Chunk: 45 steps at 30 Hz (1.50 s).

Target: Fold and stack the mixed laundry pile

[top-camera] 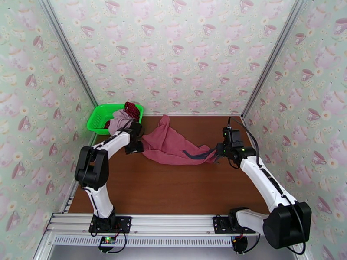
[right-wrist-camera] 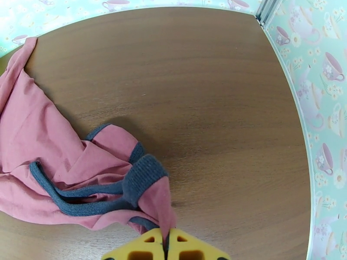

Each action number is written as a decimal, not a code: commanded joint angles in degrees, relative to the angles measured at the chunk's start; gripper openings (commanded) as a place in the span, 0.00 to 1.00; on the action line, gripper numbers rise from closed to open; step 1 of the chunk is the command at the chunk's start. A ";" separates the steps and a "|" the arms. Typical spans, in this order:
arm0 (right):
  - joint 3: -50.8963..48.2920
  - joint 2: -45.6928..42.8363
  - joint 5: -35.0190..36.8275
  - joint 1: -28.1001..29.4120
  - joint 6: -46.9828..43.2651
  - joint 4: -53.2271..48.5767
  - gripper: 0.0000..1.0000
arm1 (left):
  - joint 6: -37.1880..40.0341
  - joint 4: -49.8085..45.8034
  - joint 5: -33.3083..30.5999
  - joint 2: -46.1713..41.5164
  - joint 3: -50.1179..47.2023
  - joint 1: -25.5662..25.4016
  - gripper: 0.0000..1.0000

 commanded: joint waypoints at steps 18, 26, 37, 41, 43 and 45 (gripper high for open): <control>0.35 -0.56 -1.94 -0.18 0.92 -0.57 0.00 | -5.97 19.17 0.93 5.51 -4.23 1.91 0.60; 1.12 -0.44 -0.12 -0.18 0.69 -1.50 0.00 | -5.35 15.80 1.21 4.39 -5.32 1.61 0.00; 1.76 1.83 -0.45 -0.14 1.23 0.12 0.00 | -16.26 13.87 0.84 -21.35 -33.44 -2.77 0.09; 1.52 1.94 -0.81 -0.18 0.92 0.16 0.00 | -17.09 12.25 -1.58 -25.23 -35.67 -2.97 0.57; 1.16 1.62 -1.12 -0.18 0.87 0.40 0.00 | -16.14 9.34 -3.83 -25.81 -33.73 -2.32 0.68; 0.82 1.20 -1.34 -0.14 0.96 0.51 0.00 | -15.28 7.37 -4.94 -26.57 -32.25 -1.27 0.70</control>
